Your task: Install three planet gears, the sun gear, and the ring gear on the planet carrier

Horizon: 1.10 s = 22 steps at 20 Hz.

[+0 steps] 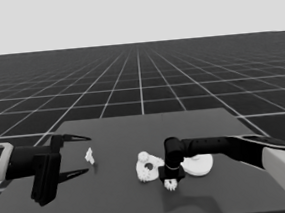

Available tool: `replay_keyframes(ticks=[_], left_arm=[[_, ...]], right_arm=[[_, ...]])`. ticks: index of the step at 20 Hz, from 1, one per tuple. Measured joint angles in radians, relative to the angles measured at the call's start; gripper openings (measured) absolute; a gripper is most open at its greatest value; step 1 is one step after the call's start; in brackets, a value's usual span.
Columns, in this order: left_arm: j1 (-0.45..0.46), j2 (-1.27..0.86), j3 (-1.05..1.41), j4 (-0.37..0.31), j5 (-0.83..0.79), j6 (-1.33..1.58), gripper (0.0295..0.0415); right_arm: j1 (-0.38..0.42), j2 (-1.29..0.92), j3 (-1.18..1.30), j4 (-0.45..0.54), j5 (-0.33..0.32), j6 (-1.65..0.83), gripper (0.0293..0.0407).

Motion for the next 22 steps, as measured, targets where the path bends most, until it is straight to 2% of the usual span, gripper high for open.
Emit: replay_keyframes(ticks=[3,4,5,6,8,13,14,16,22], left_arm=[[0.0,0.0,0.0,0.0,0.0,0.0,0.0385],[0.0,0.0,0.0,0.0,0.0,0.0,0.0385],[0.0,0.0,0.0,0.0,0.0,0.0,0.0385],[0.0,0.0,0.0,0.0,0.0,0.0,0.0385],[0.0,0.0,0.0,0.0,0.0,0.0,0.0385],[0.0,0.0,0.0,0.0,0.0,0.0,0.0385],[0.0,0.0,0.0,0.0,0.0,0.0,0.0385],[0.0,0.0,0.0,0.0,0.0,0.0,0.0385],[0.0,0.0,0.0,0.0,0.0,0.0,0.0385]], right_arm=[[0.0,0.0,0.0,0.0,0.0,0.0,0.031],[0.135,-0.031,0.142,0.175,-0.057,0.101,0.031],[0.287,-0.034,0.188,0.307,-0.053,0.144,0.031],[0.381,-0.032,0.188,0.39,-0.038,0.148,0.031],[0.466,-0.028,0.169,0.466,-0.023,0.134,0.031],[0.502,-0.025,0.153,0.502,-0.017,0.12,0.031],[0.497,0.096,-0.046,0.498,-0.023,0.046,0.031],[0.492,0.236,-0.284,0.493,-0.029,-0.058,0.031],[0.488,0.312,-0.433,0.49,-0.032,-0.129,0.031]])
